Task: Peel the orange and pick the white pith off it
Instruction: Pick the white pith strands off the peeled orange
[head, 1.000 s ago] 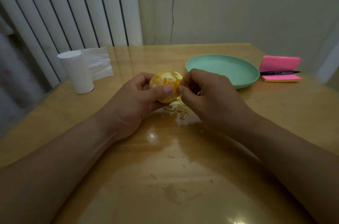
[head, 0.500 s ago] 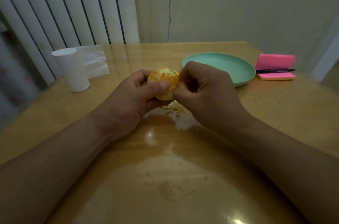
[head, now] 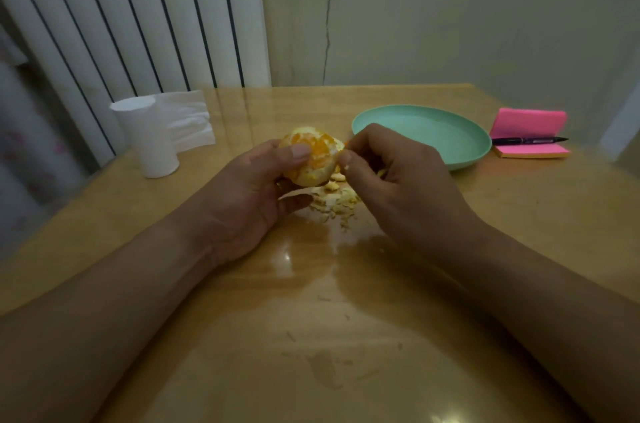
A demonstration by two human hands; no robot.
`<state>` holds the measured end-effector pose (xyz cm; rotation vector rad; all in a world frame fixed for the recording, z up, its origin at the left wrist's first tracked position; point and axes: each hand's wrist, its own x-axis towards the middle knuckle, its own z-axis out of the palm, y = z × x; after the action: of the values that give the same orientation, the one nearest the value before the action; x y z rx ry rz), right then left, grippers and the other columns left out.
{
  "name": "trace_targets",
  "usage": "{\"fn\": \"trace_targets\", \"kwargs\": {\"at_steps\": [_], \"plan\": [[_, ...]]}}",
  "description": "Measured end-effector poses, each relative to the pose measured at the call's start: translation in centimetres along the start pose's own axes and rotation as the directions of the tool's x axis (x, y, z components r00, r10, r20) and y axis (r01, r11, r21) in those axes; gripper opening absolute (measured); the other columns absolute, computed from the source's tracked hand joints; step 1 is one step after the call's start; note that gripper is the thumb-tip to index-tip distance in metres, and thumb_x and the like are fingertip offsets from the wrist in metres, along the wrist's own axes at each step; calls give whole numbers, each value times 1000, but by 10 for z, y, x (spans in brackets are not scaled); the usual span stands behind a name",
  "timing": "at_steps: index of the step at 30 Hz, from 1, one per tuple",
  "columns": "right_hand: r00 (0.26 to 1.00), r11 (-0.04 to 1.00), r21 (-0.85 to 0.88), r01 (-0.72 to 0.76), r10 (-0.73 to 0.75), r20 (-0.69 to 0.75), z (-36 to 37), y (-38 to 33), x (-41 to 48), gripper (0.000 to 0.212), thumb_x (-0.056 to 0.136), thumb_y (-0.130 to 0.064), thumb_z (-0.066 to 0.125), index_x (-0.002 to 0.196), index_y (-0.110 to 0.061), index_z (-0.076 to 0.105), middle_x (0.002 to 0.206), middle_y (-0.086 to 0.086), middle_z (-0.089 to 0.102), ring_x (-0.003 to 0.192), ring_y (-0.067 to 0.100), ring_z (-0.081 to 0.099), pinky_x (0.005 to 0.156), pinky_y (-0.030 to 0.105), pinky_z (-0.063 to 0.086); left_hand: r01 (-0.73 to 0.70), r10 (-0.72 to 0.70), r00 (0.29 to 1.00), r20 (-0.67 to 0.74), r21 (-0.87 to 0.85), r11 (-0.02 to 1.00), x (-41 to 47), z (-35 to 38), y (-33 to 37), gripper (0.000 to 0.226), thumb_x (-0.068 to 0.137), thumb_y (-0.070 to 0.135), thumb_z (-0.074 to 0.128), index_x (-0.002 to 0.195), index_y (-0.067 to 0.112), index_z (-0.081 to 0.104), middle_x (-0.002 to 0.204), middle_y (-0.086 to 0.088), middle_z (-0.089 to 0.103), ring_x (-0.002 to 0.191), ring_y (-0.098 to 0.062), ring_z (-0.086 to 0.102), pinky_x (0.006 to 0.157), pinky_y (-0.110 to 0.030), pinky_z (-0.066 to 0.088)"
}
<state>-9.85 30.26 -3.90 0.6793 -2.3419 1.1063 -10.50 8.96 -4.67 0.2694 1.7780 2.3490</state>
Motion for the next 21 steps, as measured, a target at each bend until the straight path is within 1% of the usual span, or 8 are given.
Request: {"fn": "trace_targets", "kwargs": {"at_steps": [3,6,10,13,18,21], "plan": [[1000,1000,-25,1,-1,14,0,1,0,13,103,-38,63,100,-26,67,83,-13,65,80,10,61,67,31,52,-9,9,1000,14,5,1000,0,0,0,58,92,30,70,143,4,60,121,-8,74,109,-19,71,80,-26,61],[999,994,-98,48,-48,2,-1,1,2,10,102,-37,67,102,-26,66,85,-16,64,80,8,61,67,29,52,-27,26,999,23,53,998,-1,0,1,52,93,30,73,138,6,63,119,-8,76,106,-18,73,79,-25,61],[992,972,-200,122,-116,45,-3,3,5,12,103,-34,65,102,-22,67,86,-10,65,77,11,60,69,42,54,-36,38,999,-14,89,995,0,2,1,50,89,27,77,132,5,64,115,-10,78,103,-20,76,79,-26,62],[984,948,-267,175,-161,74,-5,1,7,14,104,-31,63,102,-18,67,86,-5,65,76,16,59,68,45,53,-43,45,999,-21,85,995,0,3,2,51,88,28,77,132,5,64,116,-10,78,103,-20,75,79,-26,62],[973,928,-295,230,-221,63,-6,0,7,10,103,-26,63,99,-17,64,86,-7,59,75,14,53,65,37,47,-48,47,999,12,83,995,0,3,2,40,92,28,76,126,8,68,113,-8,78,102,-19,75,79,-25,61],[970,924,-300,238,-239,35,-5,1,7,9,100,-24,64,95,-17,63,84,-9,57,73,10,49,64,31,43,-42,40,999,34,85,996,-1,4,2,42,90,30,71,124,7,68,112,-8,77,102,-18,74,79,-25,60]]}}
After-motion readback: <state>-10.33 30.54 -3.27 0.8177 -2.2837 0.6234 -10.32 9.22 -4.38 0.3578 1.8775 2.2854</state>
